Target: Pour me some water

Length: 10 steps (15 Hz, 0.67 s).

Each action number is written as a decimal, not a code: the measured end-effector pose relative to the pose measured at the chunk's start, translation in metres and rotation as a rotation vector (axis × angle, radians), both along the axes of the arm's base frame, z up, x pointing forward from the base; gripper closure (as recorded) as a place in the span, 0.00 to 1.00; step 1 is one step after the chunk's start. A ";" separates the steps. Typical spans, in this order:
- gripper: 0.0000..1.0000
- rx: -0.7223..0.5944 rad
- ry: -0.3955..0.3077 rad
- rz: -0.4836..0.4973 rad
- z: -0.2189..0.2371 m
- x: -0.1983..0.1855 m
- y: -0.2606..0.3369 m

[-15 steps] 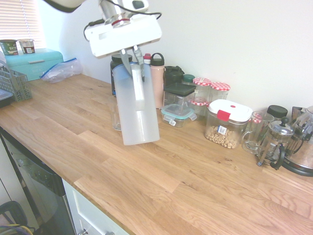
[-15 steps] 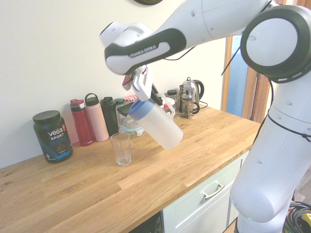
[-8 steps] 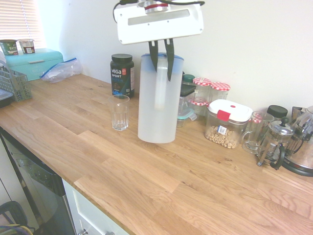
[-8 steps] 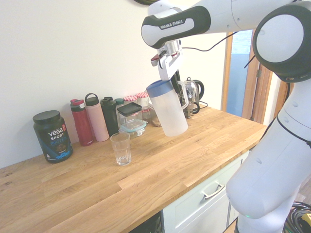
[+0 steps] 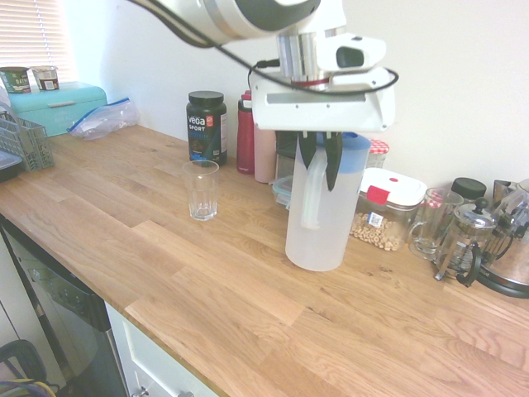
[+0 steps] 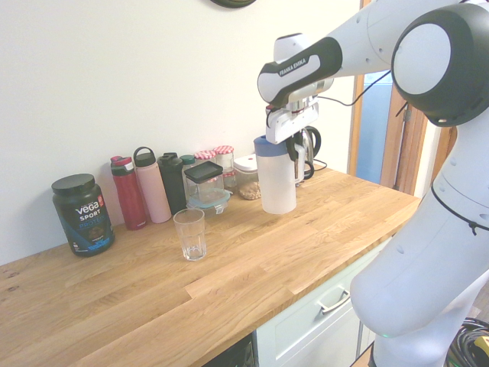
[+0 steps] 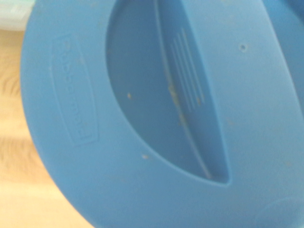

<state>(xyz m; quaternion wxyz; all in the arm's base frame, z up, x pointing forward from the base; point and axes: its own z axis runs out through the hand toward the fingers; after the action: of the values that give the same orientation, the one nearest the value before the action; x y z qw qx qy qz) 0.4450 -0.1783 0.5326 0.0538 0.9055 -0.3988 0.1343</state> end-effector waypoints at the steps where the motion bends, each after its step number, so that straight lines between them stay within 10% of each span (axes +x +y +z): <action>1: 1.00 0.004 -0.028 -0.023 -0.004 -0.001 0.000; 8: 1.00 -0.020 -0.083 -0.061 -0.017 -0.006 -0.009; 9: 0.00 -0.018 -0.078 -0.061 -0.020 -0.008 -0.009; 10: 0.00 -0.017 -0.074 -0.059 -0.023 -0.009 -0.008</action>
<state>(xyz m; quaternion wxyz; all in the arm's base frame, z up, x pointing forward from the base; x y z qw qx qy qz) 0.4358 -0.1859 0.5092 0.0508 0.8872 -0.4260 0.1695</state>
